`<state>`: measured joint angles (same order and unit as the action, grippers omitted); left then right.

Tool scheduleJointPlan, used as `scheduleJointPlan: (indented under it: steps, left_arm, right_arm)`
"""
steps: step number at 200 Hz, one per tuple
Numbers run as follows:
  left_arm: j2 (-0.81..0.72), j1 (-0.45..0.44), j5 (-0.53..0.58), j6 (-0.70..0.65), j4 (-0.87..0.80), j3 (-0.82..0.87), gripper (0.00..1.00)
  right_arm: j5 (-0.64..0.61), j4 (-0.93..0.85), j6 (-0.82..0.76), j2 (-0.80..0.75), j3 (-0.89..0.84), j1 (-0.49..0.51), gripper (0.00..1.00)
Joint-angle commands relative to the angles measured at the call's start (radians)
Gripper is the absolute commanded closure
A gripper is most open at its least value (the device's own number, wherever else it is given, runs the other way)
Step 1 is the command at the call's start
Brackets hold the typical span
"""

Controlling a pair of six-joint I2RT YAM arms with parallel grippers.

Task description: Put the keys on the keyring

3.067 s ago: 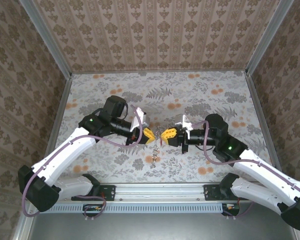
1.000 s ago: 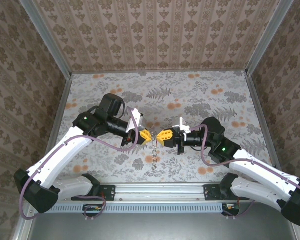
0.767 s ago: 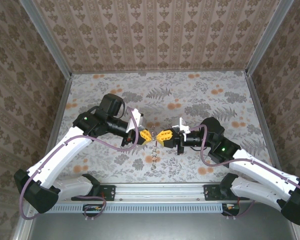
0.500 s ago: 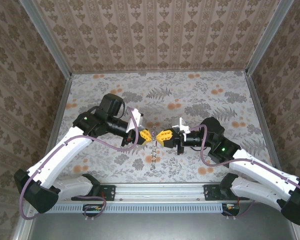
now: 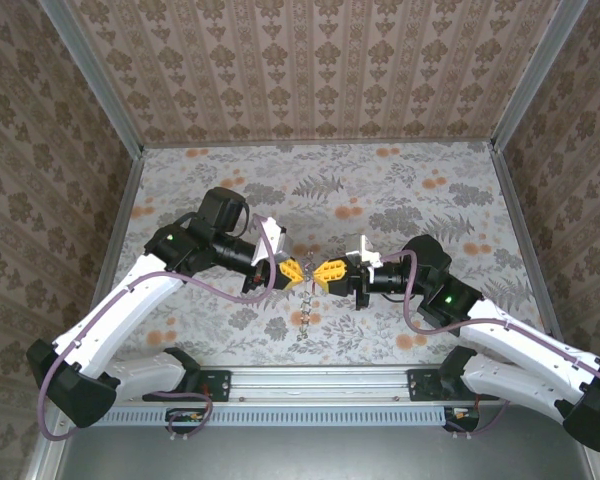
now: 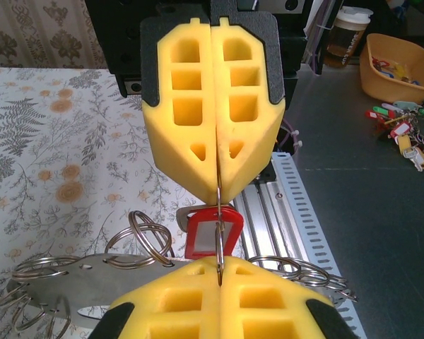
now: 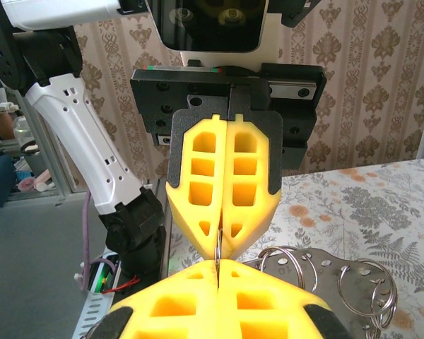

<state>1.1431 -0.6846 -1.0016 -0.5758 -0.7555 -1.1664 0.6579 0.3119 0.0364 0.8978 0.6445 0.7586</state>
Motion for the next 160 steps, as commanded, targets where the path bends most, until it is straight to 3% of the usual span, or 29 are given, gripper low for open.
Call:
scheduleJointPlan:
  steps: [1,160]
  left_arm:
    - [-0.024,0.007,-0.025,0.014,0.012,-0.007,1.00]
    - [-0.022,0.007,-0.023,0.011,0.009,-0.009,1.00]
  right_arm:
    - [0.000,0.028,0.006,-0.008,0.008,0.008,1.00]
    - [0.000,0.029,0.011,-0.016,-0.002,0.007,1.00]
